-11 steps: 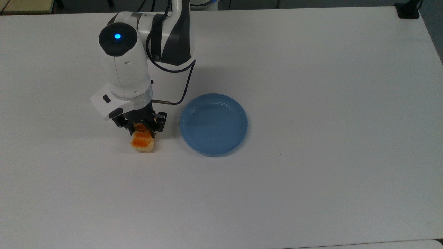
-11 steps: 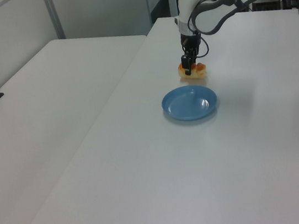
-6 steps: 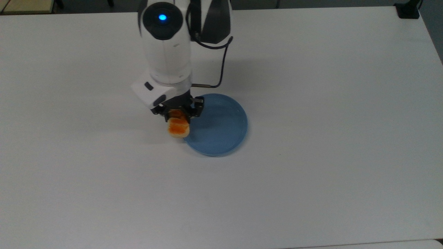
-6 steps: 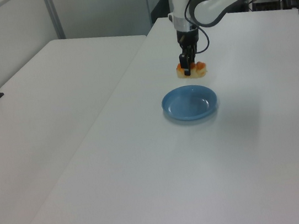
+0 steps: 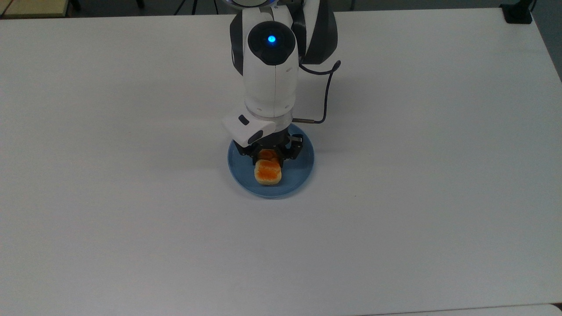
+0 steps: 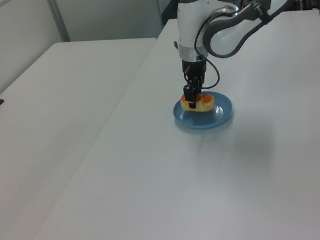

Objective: Put the bread on a plate

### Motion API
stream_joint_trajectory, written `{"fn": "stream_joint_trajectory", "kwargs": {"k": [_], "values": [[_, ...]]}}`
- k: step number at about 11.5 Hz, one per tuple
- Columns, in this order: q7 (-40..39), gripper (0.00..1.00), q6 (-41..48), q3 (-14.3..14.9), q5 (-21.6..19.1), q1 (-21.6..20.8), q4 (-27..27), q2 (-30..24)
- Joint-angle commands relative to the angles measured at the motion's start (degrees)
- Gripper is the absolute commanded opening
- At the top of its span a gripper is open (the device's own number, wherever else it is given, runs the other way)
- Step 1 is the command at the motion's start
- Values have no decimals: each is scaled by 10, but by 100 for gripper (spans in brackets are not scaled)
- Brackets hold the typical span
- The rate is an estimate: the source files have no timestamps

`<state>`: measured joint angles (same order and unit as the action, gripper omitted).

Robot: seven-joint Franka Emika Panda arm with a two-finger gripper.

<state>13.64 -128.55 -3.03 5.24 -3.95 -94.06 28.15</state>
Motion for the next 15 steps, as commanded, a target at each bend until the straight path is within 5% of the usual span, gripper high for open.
{"fn": "stream_joint_trajectory", "kwargs": {"k": [1,3,4,7,15], "values": [[16,62,-18,7,2,-7,-13,-3],[15,68,-18,7,7,-11,-11,4],[15,99,-17,7,8,-12,-10,3],[9,100,7,8,8,-11,4,-20],[-101,100,304,20,2,23,14,-237]]}}
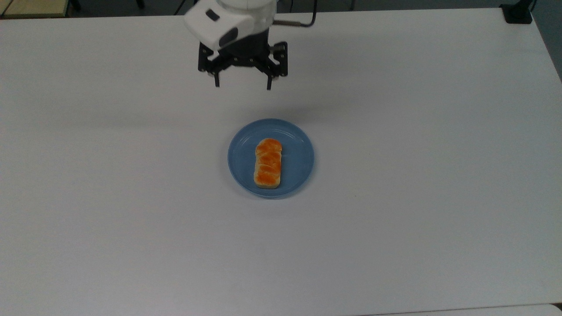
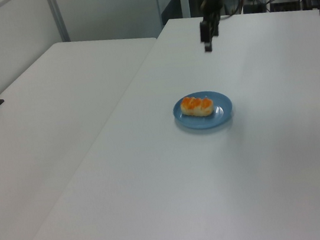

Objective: Put the bread on a plate

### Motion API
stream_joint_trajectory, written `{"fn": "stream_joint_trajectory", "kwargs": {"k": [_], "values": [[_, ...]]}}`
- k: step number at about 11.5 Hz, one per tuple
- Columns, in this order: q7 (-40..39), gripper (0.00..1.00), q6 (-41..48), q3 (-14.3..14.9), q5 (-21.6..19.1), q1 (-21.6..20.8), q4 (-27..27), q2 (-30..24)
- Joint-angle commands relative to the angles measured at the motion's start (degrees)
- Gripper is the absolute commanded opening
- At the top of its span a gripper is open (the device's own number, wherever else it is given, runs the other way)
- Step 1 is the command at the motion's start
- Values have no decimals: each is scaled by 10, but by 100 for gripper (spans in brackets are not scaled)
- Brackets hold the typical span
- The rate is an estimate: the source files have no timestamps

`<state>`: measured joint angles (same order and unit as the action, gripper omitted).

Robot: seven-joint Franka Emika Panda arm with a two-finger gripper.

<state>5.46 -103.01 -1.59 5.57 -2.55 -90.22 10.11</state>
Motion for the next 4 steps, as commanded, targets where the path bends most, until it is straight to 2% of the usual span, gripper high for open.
{"fn": "stream_joint_trajectory", "kwargs": {"k": [1,4], "values": [[-20,100,72,6,-4,17,-24,-74],[-26,100,91,4,-14,22,-24,-83]]}}
